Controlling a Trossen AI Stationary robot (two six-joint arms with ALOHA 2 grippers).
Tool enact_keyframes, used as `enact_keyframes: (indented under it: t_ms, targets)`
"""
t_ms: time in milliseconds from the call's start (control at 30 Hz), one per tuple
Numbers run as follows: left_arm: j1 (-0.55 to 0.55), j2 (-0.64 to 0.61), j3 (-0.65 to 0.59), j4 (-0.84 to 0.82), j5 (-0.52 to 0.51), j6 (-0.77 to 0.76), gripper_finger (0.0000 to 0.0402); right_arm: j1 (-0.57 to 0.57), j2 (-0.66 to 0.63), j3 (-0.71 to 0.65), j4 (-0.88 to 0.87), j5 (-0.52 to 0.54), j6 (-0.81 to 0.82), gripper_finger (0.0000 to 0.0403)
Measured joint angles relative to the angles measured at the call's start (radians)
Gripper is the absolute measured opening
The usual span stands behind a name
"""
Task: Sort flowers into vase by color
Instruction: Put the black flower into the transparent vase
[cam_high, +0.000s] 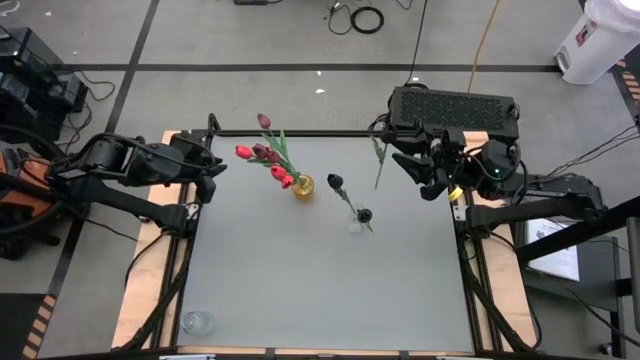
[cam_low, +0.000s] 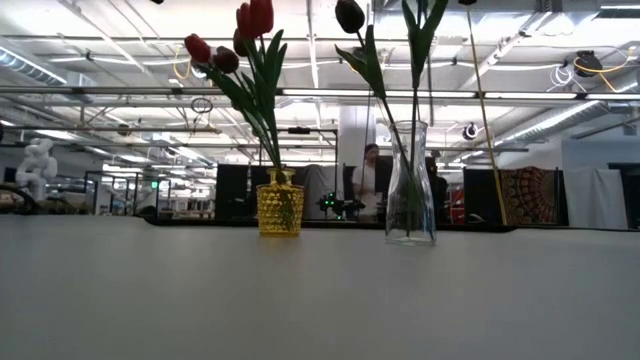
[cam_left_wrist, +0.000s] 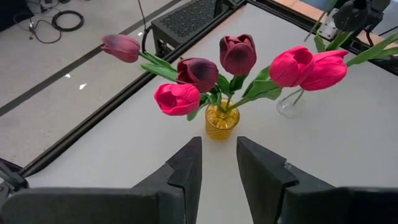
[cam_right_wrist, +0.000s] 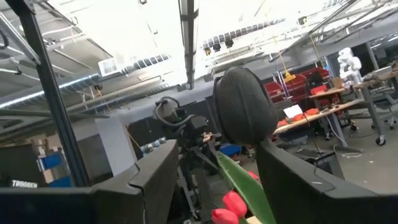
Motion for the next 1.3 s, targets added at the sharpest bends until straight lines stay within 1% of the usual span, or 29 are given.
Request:
enact_keyframes:
  t_ms: [100, 267, 500, 567, 733, 1067, 1300]
  targets:
    - [0.0, 0.0, -0.004, 0.003, 0.0, 0.0, 0.0107, 0.015, 0.023, 0.011, 0.01, 0.0, 0.0, 0.021]
    - [0.0, 0.0, -0.031, 0.005, 0.0, -0.001, 0.0107, 0.032, 0.069, 0.079, 0.003, 0.0, -0.028, 0.021]
    - [0.0, 0.0, -0.053, 0.012, 0.01, -0.003, 0.0107, 0.036, 0.13, 0.206, -0.094, -0.001, -0.064, 0.021]
    - [0.0, 0.0, -0.053, 0.013, 0.01, -0.003, 0.0107, 0.038, 0.147, 0.237, -0.124, -0.019, -0.074, 0.021]
    - [0.0, 0.0, -0.053, 0.013, 0.01, -0.003, 0.0107, 0.059, 0.198, 0.295, -0.139, -0.027, -0.09, 0.021]
    - [0.0, 0.0, -0.053, 0.012, 0.012, -0.003, 0.0107, 0.098, 0.272, 0.321, -0.139, -0.025, -0.088, 0.021]
    - [0.0, 0.0, -0.053, 0.012, 0.033, 0.0, 0.0107, 0.106, 0.275, 0.322, -0.138, -0.022, -0.084, 0.021]
